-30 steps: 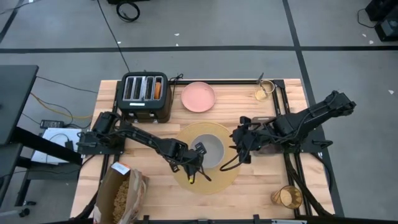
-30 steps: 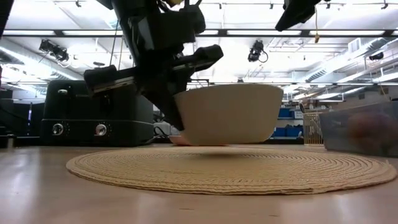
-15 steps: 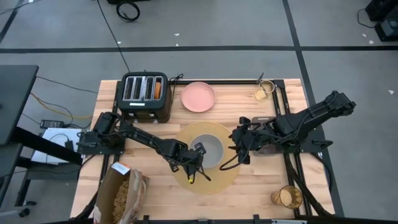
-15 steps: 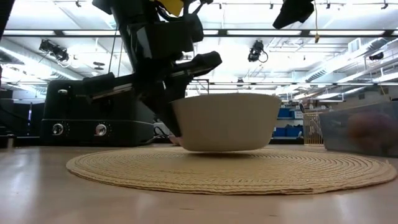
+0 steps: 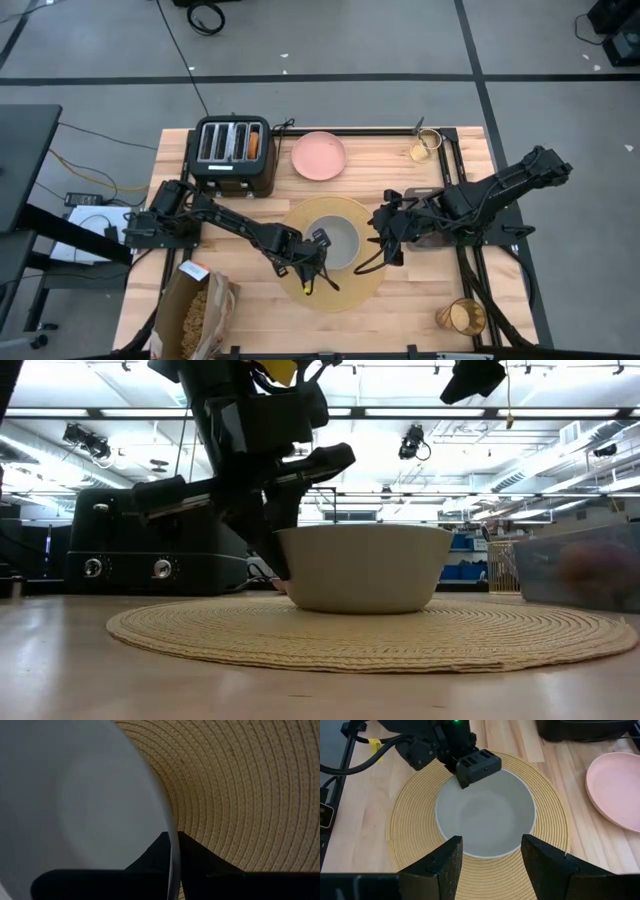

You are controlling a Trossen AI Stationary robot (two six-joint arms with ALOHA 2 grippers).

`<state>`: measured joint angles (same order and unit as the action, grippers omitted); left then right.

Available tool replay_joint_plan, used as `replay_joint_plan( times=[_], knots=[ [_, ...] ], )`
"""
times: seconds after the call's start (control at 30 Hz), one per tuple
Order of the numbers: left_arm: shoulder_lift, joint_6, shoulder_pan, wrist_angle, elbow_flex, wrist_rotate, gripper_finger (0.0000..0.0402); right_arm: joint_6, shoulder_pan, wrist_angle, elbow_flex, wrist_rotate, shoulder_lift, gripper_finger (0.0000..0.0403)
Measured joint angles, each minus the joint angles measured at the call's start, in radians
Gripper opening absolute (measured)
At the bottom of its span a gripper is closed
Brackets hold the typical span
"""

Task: Arrange a breakfast setting
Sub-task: Put the gray bowl on the yellow placemat

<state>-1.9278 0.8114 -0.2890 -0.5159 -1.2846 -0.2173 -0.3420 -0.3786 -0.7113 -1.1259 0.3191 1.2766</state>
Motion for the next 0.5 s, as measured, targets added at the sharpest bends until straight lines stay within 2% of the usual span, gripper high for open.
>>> replay_joint_plan(
  times=[0.27,0.5],
  knots=[
    [0.01,-0.056,-0.008,-0.038,-0.027,-0.026,0.0044,-0.026,0.02,0.0,0.0,-0.01,0.0,0.0209],
    [0.012,-0.199,-0.01,-0.133,-0.156,-0.012,0.0108,-0.023,0.048,0.0,0.0,-0.018,0.0,0.0209]
  ],
)
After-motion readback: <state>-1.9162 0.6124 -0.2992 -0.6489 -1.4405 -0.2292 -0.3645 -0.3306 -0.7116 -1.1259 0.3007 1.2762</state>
